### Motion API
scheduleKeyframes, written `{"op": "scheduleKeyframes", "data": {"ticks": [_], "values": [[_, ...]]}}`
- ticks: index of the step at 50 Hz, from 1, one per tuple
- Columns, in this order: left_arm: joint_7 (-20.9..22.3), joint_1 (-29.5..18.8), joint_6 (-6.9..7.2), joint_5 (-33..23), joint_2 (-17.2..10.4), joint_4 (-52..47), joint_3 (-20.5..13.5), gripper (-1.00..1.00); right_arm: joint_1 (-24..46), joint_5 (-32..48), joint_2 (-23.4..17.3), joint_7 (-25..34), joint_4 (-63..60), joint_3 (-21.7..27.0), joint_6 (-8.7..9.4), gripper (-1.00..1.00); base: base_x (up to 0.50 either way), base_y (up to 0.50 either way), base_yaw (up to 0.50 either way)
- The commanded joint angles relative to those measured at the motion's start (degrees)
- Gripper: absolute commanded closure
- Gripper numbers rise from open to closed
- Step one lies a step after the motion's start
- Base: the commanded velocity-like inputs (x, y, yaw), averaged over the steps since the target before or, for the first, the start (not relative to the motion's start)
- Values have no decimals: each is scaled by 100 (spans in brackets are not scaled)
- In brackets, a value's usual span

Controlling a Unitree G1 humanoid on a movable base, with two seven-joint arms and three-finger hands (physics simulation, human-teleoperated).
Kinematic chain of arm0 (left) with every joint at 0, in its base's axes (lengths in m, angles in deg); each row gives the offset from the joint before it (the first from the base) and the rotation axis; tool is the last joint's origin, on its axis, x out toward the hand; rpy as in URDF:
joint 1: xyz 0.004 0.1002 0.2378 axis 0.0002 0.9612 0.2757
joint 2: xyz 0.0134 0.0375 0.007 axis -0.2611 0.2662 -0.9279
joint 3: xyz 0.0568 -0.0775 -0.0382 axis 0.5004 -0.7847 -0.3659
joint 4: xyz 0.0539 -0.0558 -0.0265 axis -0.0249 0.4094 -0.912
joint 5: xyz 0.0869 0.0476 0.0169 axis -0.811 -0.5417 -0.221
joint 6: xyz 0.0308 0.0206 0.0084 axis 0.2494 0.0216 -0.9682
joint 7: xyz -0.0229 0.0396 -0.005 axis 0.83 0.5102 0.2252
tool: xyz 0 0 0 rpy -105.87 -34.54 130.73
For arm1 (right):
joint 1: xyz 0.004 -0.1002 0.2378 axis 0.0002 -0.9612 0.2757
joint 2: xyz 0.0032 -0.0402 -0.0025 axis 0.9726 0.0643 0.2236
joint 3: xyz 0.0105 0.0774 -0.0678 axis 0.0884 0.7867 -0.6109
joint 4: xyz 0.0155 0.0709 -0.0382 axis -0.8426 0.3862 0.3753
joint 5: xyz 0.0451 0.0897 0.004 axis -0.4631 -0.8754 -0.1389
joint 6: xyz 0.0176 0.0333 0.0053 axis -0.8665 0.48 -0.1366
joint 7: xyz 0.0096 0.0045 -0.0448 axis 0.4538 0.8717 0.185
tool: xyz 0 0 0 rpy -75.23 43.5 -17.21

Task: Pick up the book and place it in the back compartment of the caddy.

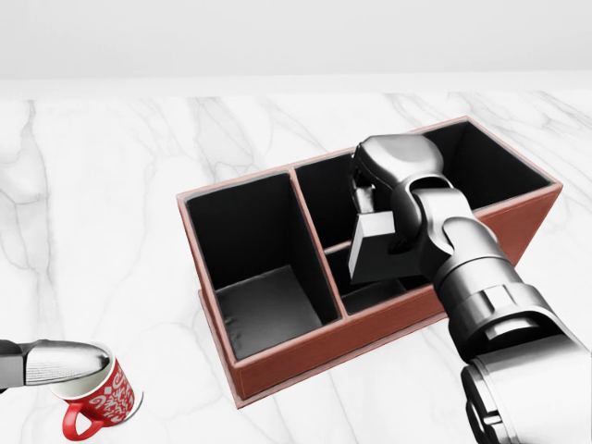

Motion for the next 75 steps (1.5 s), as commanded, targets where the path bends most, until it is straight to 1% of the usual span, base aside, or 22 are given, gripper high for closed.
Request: {"op": "scheduleKeyframes", "data": {"ticks": [1, 42, 51, 75], "values": [[6, 6, 0, -1, 1, -7, -4, -100, 46, 96, 8, -174, -40, 8, 0, 100, 0, 0, 0], [2, 11, 0, -16, 7, -16, 19, -100, -25, 173, 97, -504, 108, -27, 0, 100, 0, 0, 0], [-12, -69, 0, 31, -27, -68, -38, -100, -104, 197, 139, -630, 169, -48, 0, 100, 0, 0, 0], [-20, -68, 0, 41, -32, -67, -37, -100, -106, 214, 156, -692, 196, -48, 0, 100, 0, 0, 0]]}}
